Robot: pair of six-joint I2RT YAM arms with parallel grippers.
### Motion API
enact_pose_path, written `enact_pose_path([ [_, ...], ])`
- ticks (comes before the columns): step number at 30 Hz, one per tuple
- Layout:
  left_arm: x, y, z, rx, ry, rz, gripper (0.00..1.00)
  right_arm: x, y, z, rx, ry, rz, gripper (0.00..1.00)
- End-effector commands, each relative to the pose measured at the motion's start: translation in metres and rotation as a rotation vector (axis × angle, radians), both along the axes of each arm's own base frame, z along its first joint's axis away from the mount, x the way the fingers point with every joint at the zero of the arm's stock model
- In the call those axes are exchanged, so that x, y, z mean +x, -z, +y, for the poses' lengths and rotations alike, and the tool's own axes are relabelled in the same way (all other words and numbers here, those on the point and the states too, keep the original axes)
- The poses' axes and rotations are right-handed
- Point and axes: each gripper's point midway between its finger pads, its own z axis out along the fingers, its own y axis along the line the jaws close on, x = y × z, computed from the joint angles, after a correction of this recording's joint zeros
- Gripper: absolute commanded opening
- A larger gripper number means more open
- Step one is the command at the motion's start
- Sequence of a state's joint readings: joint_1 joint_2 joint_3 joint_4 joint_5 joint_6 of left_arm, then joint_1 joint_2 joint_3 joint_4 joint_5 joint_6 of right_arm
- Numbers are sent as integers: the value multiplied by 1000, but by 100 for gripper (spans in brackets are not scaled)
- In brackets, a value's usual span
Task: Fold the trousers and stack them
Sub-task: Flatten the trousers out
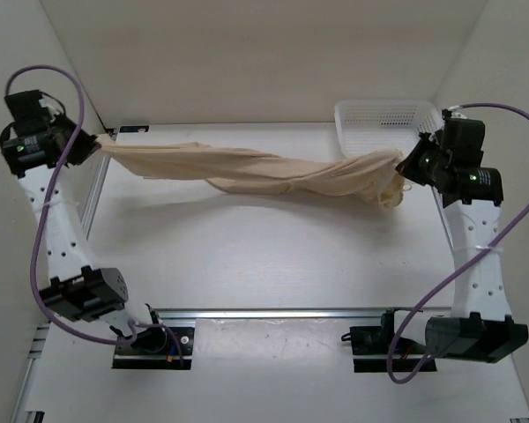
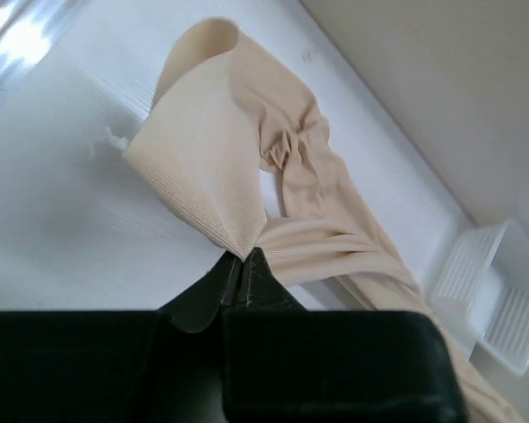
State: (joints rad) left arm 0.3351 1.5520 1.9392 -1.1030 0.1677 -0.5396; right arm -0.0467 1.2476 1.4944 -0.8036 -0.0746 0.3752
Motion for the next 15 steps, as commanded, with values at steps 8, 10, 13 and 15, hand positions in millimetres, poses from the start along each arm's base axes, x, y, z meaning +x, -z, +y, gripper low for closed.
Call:
enact_pose_path([
  [8,-46,-34,20,9,-59,-89,11,-79,12,-30,-137,118,66,0],
  [10,-22,-11,19,-20,-38,-32,11,-68,21,-30,-137,116,100,0],
  [13,9,24,23,-41,-24,56,11,-41,32,-33,-136,128,105,0],
  [15,25,43,31,-44,-13,94,19,-29,48,-34,-136,125,150,0],
])
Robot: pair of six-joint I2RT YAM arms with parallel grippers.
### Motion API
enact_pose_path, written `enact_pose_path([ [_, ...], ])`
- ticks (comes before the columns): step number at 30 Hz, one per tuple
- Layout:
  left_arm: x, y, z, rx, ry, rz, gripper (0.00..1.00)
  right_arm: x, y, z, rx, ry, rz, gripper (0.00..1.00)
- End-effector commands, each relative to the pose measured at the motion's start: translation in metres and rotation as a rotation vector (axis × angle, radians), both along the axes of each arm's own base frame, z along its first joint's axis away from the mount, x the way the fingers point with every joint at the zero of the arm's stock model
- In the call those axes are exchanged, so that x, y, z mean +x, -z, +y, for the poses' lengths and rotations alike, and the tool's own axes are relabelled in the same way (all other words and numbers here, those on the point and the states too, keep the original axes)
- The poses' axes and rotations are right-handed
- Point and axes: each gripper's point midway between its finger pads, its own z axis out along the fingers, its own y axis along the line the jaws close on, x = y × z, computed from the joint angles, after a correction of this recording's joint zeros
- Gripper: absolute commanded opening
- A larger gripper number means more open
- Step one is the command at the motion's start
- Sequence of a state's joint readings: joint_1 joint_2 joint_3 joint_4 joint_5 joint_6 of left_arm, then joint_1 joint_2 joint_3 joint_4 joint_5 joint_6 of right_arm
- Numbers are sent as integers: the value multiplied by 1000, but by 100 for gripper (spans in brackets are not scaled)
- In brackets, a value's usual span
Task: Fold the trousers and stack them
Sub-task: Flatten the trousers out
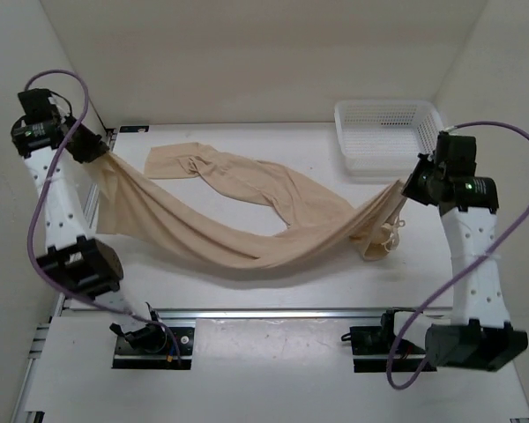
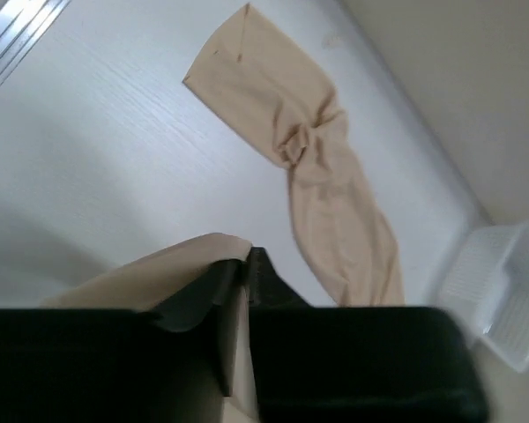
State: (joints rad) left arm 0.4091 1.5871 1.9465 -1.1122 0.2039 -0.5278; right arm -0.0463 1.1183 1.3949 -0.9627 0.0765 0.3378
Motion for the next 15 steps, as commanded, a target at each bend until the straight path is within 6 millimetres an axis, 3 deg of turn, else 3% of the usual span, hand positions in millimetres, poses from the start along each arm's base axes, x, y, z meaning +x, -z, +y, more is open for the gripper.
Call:
enact_pose_path([
  [1,33,43,9,-22,33,90,28,39,31,-10,-27,21,68,0],
  [2,34,77,10,-73,34,205,43,43,40,-10,-26,21,96,0],
  [3,33,84,10,-79,49,251,78,45,46,-10,-25,20,116,0],
  [4,29,99,6,-107,67,299,86,43,51,-9,-14,31,131,0],
  [5,28,103,4,-117,74,301,89,40,66,-9,-5,40,150,0],
  [6,24,106,3,-105,83,293,94,33,65,-8,-6,40,130,0],
  [7,11,127,-3,-125,83,337,96,27,70,-8,1,47,131,0],
  [8,1,114,-7,-103,83,289,96,16,86,-7,2,47,170,0],
  [9,-1,114,-8,-98,75,262,93,9,86,-7,1,47,160,0],
  [10,-18,138,-16,-123,75,317,80,5,89,-7,2,47,166,0],
  [11,-29,132,-23,-129,75,292,71,-3,96,-9,-3,51,176,0],
  [12,-44,158,-37,-188,103,332,61,-6,98,-9,-3,51,179,0],
  [13,-55,161,-44,-198,112,327,45,-12,103,-6,10,39,188,0],
  [15,-74,181,-54,-236,108,375,41,-16,108,1,38,15,197,0],
])
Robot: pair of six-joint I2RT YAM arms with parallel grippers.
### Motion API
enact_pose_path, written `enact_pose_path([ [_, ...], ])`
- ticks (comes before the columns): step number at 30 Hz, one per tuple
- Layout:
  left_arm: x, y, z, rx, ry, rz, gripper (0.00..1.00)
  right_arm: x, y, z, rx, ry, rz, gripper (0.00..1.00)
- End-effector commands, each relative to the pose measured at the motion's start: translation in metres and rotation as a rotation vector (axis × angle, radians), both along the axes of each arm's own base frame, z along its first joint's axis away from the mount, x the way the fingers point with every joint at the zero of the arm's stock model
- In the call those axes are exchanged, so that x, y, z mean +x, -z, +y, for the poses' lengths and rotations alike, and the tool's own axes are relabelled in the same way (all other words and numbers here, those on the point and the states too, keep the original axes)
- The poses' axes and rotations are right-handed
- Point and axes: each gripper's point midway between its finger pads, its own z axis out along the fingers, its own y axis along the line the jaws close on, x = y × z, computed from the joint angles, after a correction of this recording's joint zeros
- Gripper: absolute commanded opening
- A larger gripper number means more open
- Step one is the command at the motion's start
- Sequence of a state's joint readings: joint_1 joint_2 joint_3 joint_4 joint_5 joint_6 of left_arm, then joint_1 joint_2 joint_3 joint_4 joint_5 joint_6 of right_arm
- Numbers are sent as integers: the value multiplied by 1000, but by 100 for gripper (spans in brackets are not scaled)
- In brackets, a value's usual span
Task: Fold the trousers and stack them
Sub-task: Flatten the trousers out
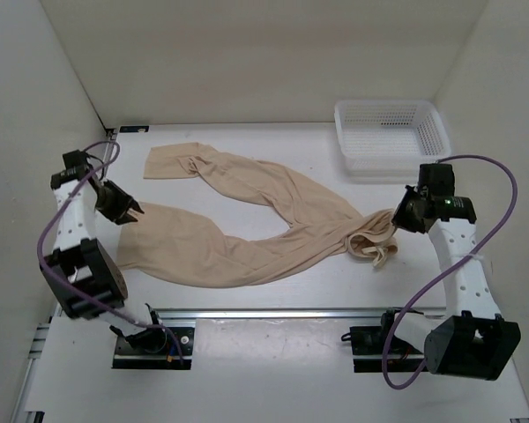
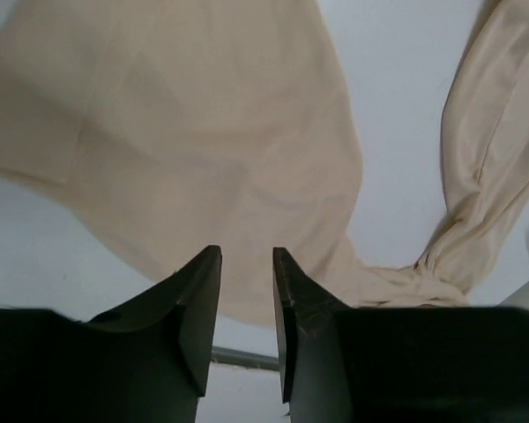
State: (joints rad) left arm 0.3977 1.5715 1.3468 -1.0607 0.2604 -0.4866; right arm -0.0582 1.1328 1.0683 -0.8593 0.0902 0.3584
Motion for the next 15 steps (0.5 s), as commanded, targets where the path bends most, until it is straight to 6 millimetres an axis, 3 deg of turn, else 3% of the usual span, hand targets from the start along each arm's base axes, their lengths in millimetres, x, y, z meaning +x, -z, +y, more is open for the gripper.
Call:
enact_pose_path([
  [1,-22,10,-17,-30,12,-44,41,2,-2,7,35,-26,-41,0],
  [2,-30,14,-19,-25,9,-33,48,0,3,11,60,-29,-27,0],
  [3,-37,20,-22,-32,9,-18,63,-2,6,13,70,-35,-17,0],
  [4,-51,34,-26,-38,4,28,69,-3,4,13,69,-35,-27,0],
  [7,-65,49,-30,-34,-6,71,83,-5,7,15,83,-33,-19,0],
  [15,-60,74,-56,-45,48,163,81,2,3,21,112,-43,-37,0],
])
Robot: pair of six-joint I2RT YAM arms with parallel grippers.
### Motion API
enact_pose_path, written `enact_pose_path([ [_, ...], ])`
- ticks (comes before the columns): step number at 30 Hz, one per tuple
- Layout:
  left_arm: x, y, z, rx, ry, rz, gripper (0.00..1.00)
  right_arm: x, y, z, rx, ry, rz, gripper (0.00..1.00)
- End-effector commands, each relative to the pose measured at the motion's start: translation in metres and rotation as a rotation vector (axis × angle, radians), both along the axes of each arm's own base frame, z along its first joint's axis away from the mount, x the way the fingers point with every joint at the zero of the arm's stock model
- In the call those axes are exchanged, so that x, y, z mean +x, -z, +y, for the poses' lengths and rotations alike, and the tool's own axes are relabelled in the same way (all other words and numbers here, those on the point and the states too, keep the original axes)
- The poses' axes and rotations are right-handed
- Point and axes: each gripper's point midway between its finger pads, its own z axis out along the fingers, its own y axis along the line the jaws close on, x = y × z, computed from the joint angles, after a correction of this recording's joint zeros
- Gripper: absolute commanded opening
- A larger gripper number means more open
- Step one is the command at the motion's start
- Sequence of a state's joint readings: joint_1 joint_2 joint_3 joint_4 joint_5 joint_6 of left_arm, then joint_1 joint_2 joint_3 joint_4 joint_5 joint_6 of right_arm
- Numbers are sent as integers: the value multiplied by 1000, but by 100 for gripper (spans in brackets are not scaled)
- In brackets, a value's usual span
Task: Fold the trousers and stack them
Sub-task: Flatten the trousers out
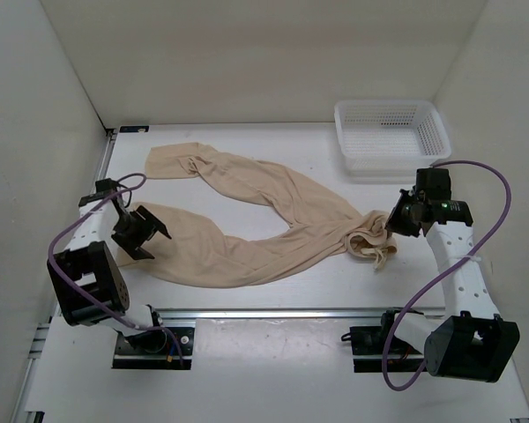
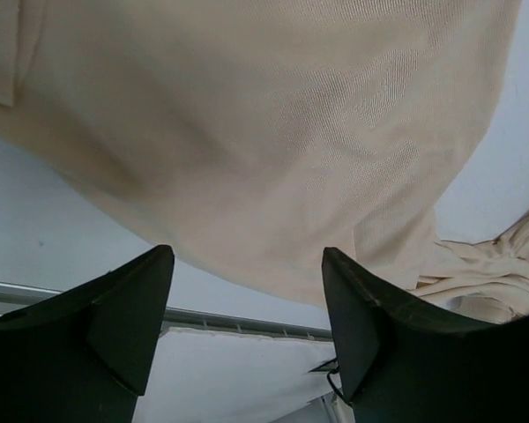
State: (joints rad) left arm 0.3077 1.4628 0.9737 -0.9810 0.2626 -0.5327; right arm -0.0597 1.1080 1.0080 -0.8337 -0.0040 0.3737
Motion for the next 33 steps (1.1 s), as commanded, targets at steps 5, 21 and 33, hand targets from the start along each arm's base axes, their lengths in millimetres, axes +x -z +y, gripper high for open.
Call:
enact_pose_path([
  [5,0,21,-10,52,36,45,64,12,-13,7,47,-9,-62,0],
  [21,-18,37,-50,118,51,149,56,11,-8,11,63,-19,-52,0],
  [33,-29,36,-36,231,13,198,75,21,-16,14,79,-33,-80,0],
])
